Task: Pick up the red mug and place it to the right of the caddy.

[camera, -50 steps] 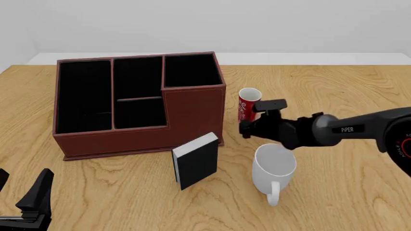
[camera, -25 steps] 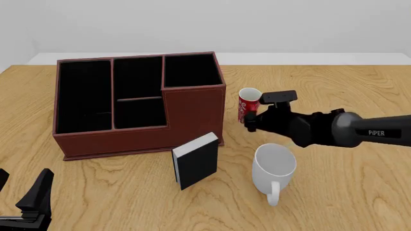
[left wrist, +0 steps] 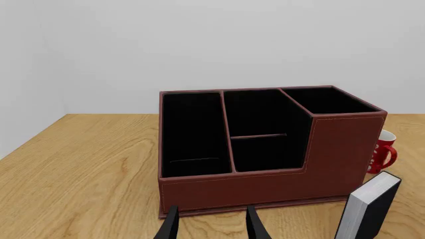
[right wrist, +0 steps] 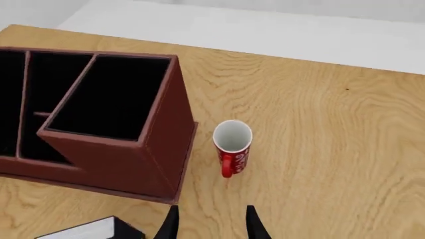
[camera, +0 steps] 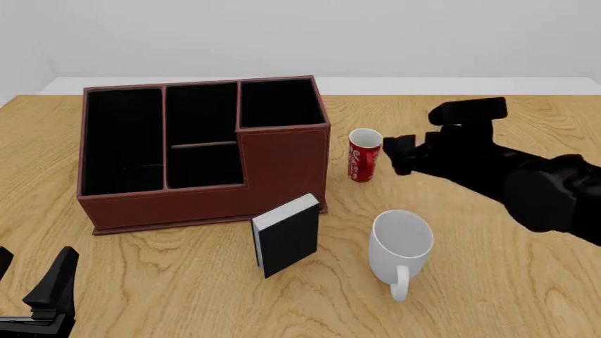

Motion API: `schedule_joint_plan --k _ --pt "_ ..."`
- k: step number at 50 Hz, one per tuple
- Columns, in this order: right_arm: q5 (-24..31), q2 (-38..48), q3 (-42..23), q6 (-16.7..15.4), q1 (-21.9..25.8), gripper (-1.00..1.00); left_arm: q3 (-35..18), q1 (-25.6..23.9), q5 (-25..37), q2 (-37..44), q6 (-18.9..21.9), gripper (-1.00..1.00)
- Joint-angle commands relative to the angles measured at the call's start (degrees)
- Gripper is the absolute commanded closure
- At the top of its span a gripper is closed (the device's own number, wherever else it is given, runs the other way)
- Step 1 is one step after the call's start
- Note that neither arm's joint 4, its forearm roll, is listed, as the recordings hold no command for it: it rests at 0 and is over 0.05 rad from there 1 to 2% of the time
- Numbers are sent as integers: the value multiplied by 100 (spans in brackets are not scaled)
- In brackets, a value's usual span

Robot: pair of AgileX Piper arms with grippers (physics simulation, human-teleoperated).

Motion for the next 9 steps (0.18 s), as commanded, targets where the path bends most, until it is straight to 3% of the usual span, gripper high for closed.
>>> schedule_joint_plan --k 1,9 --pt "800 -1818 218 -203 11 -100 0 0 0 0 0 -100" --pt "1730 -3481 113 -311 88 -100 0 0 0 0 0 -100"
